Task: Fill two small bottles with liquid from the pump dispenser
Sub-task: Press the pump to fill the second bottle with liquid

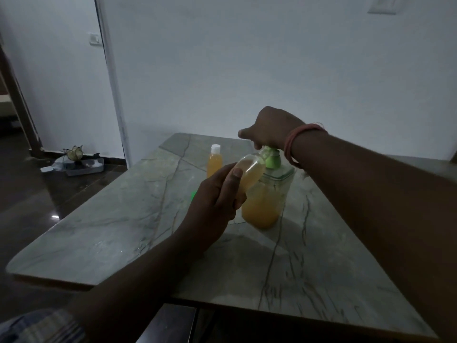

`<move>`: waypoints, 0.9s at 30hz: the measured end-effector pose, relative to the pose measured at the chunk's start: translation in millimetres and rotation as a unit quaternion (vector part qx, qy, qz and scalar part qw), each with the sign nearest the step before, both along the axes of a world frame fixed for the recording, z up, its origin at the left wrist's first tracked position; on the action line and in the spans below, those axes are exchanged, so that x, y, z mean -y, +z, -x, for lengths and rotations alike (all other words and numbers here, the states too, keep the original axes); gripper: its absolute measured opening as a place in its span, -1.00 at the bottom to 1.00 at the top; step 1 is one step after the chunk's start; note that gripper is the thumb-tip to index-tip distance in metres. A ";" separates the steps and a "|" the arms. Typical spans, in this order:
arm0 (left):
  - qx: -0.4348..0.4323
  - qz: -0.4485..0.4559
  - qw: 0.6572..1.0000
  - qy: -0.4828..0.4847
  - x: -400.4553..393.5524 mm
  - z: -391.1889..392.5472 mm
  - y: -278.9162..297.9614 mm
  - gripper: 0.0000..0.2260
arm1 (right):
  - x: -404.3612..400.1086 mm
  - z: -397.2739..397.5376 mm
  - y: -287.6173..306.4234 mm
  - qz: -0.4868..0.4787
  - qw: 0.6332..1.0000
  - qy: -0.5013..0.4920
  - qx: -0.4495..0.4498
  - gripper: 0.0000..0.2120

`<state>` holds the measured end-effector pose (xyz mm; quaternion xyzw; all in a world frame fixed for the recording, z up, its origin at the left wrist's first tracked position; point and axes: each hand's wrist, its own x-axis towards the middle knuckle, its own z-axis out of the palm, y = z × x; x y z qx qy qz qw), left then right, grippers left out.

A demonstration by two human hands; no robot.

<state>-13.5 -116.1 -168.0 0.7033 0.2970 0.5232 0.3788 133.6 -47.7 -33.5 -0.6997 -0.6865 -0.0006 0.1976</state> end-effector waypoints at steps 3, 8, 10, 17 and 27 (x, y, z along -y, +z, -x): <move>0.003 0.001 1.000 -0.003 1.6 -0.6 1.5 -0.61 | 0.0 -2.9 6.4 0.007 1.000 0.005 0.010 -0.65; -0.010 -0.010 1.000 0.008 -3.4 0.1 -1.9 -0.67 | -0.4 -6.6 -4.9 -0.008 0.998 0.005 -0.068 -0.61; -0.009 -0.010 1.000 0.005 -2.0 0.0 -1.2 -0.68 | -0.8 -2.8 -1.8 0.016 1.000 0.002 -0.014 -0.61; -0.007 -0.010 1.000 0.004 -1.8 2.0 -0.2 -0.69 | -5.3 -5.9 -3.7 -0.029 0.999 0.013 -0.040 -0.45; -0.002 -0.004 1.000 -0.002 -0.6 0.5 1.8 -0.67 | 2.8 -8.5 0.8 -0.002 0.998 0.005 -0.065 -0.36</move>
